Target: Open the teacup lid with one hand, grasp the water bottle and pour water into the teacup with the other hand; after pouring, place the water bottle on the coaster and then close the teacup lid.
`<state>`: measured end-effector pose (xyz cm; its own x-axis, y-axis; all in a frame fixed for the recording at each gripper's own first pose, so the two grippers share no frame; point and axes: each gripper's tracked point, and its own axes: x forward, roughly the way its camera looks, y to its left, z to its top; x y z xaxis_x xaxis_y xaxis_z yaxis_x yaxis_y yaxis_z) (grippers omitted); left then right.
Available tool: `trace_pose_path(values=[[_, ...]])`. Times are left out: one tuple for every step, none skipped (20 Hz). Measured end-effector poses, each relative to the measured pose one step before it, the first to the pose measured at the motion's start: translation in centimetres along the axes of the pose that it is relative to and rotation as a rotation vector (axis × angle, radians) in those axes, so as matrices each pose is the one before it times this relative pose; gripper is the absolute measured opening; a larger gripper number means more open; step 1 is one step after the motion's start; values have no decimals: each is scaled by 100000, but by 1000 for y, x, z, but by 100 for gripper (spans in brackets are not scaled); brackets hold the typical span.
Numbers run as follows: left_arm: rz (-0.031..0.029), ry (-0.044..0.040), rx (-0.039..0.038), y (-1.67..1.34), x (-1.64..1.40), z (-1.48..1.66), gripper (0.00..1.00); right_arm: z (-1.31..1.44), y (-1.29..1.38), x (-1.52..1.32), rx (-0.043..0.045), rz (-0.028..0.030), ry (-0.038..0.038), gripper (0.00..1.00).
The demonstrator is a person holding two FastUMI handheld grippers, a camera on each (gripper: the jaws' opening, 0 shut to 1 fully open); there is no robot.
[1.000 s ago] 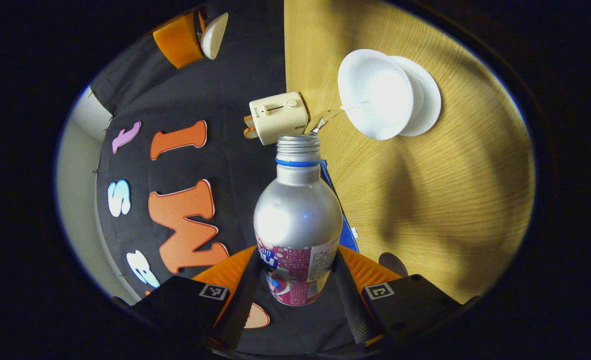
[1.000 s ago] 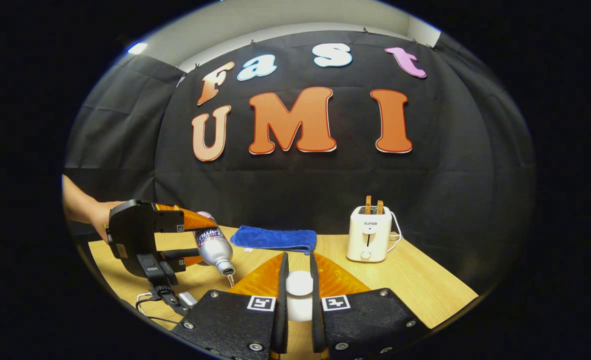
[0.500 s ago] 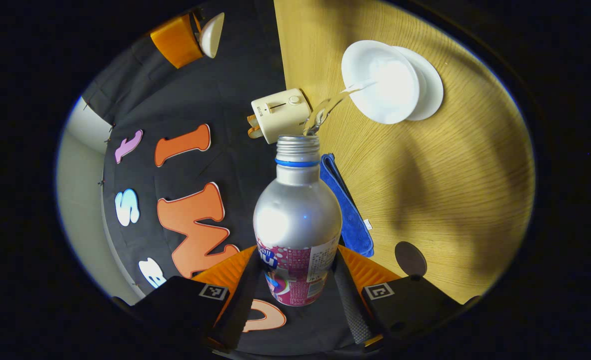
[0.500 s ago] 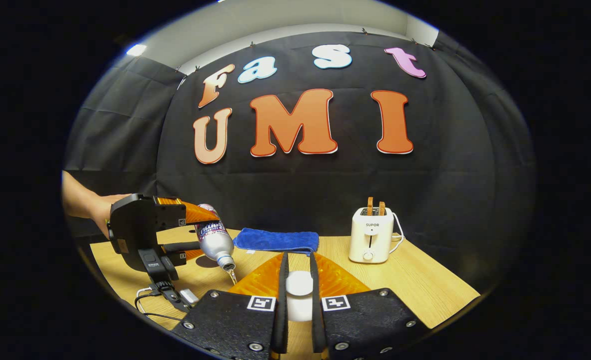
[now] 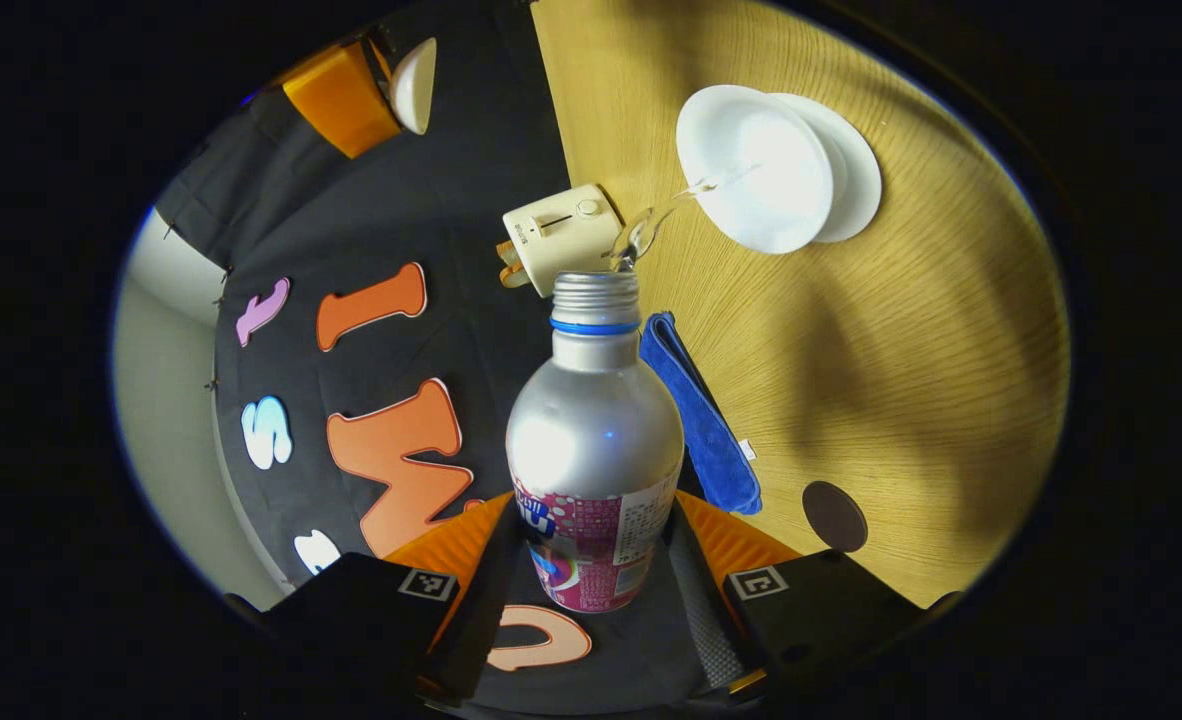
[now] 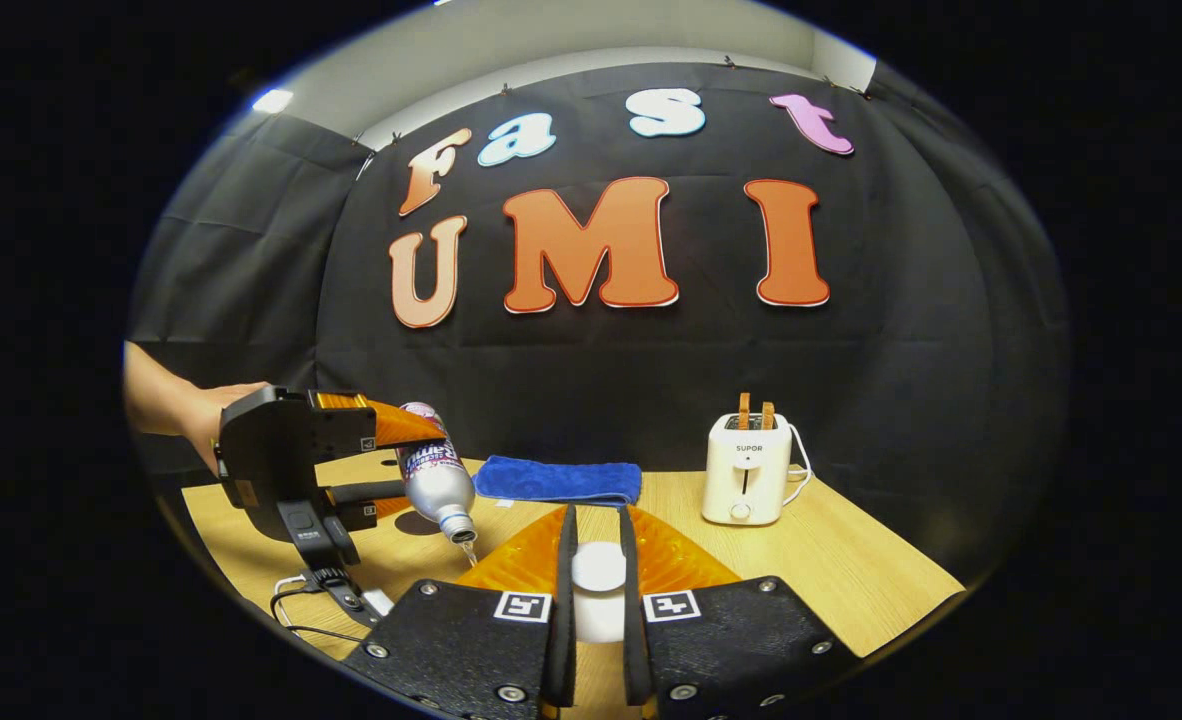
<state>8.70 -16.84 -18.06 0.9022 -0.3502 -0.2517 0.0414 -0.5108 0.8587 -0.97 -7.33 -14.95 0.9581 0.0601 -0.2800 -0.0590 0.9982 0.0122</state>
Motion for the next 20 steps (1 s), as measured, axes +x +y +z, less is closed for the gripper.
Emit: trace_pose_path(values=[[-90,-282,464,-76,85,119,83,-122,-99,9,-64,-172,57,19],[-40,1,749,-9,72,209,84,-19,65,-42,154,233,0,19],[-88,-173,984,-109,237,271,83,0,47,32,345,172,74,19],[-272,71,760,-106,37,37,84,1,111,0,159,493,135,19],[16,-143,688,-101,33,171,83,-122,-6,82,-82,-79,314,19],[171,-76,646,9,98,-17,83,-196,-23,-62,-155,100,122,19],[-65,-78,402,-106,-19,75,83,48,14,32,20,-18,-76,19],[-62,24,411,-50,5,74,83,-46,66,-24,149,369,211,19],[-8,340,320,-38,79,20,83,-15,162,5,52,314,37,19],[305,51,437,131,-93,62,83,-150,-14,31,-8,36,360,19],[134,-20,405,-54,49,102,83,-95,152,89,-167,312,293,19],[57,-11,431,-36,-103,37,83,-59,58,58,-161,-97,139,19],[108,41,476,-52,-11,85,83,-57,121,47,-33,453,265,19],[-116,39,539,-3,-41,4,83,-68,115,59,49,62,-65,19],[30,-59,432,-53,40,33,83,-63,75,26,30,483,97,19],[47,-134,519,-108,-31,111,83,71,235,-7,-75,205,-81,19],[36,12,340,-118,-6,66,83,83,57,-7,-217,69,-78,19],[271,-117,484,-12,-119,132,83,-35,148,43,-108,423,-27,19],[115,-106,454,-9,-28,24,83,-48,27,55,16,-82,57,19],[202,-151,252,30,-33,169,83,-152,58,20,154,331,287,19]])
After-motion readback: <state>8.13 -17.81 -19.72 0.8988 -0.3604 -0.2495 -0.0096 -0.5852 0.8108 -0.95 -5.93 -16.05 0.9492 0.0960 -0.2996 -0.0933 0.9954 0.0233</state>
